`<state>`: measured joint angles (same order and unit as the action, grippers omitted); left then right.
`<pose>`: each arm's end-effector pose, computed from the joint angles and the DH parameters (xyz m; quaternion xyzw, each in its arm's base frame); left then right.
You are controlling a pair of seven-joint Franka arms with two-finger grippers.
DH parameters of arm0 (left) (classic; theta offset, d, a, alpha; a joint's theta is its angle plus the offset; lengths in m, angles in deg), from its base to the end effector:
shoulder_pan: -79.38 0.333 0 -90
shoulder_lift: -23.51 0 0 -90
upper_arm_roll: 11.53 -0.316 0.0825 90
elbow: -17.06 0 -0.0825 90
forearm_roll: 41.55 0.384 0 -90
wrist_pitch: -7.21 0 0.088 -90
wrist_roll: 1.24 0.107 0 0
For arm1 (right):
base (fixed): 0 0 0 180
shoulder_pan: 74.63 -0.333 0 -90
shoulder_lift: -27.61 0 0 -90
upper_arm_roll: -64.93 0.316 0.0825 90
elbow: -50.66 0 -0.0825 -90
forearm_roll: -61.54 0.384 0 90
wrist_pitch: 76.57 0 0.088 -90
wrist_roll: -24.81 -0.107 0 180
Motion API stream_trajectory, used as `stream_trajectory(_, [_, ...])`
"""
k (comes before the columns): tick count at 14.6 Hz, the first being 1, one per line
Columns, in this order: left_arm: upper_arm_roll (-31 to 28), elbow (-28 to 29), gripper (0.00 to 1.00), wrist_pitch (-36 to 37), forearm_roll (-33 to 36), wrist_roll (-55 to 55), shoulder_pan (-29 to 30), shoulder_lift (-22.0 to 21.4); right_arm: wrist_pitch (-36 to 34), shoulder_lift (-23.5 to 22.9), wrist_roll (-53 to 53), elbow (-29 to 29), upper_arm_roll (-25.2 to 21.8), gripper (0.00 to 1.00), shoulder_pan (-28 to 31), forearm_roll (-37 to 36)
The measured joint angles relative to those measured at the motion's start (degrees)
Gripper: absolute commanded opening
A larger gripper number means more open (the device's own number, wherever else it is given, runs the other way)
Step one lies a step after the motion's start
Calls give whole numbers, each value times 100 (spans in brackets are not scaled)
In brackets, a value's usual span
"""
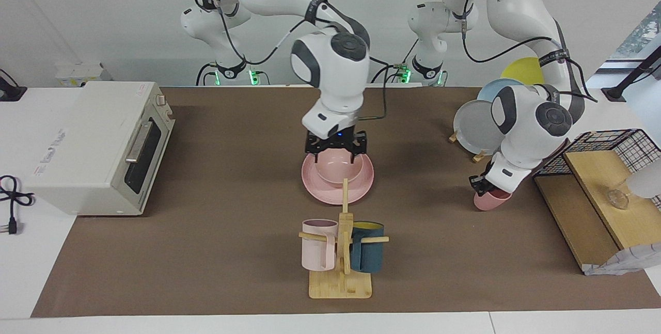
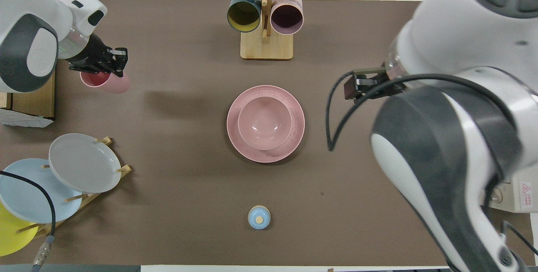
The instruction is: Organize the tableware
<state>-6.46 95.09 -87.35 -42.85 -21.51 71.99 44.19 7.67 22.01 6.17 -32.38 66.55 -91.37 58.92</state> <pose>0.6466 -0.1357 0.5107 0.9964 0.0716 -0.0417 0.0159 0.5471 0.1751 0.6177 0.9990 -0.0039 -0.0296 0.0325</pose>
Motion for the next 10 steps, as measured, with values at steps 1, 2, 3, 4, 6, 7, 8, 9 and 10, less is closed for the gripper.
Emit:
stream_trajectory(1, [13, -356, 0, 269, -28, -706, -310, -8, -52, 281, 65, -276, -4, 100, 96, 1])
stream_trajectory(2, [22, -578, 0, 351, -35, -1478, -688, -11, -70, 460, 103, -524, -5, 100, 198, 14])
stream_trajectory(3, [30, -685, 0, 323, -36, -2241, -1078, -5, -62, 547, 126, -709, -7, 100, 289, 60])
stream_trajectory(4, [39, -720, 0, 242, -41, -2826, -1459, 8, 7, 579, 147, -856, -9, 100, 354, 114])
stream_trajectory(6, [41, -693, 0, -72, -84, -3486, -2093, 96, 170, 569, 381, -1018, -8, 100, 523, 131])
stream_trajectory(7, [39, -625, 0, -298, -87, -3665, -2325, 165, 167, 568, 625, -1053, -10, 100, 655, 132])
stream_trajectory(8, [34, -524, 0, -506, -87, -3789, -2496, 240, 168, 568, 836, -1080, -17, 100, 786, 133])
stream_trajectory(9, [27, -409, 0, -684, -87, -3873, -2624, 322, 171, 568, 981, -1105, -23, 100, 902, 133])
stream_trajectory(10, [20, -320, 0, -817, -87, -3952, -2706, 409, 178, 569, 1054, -1110, -26, 100, 980, 132])
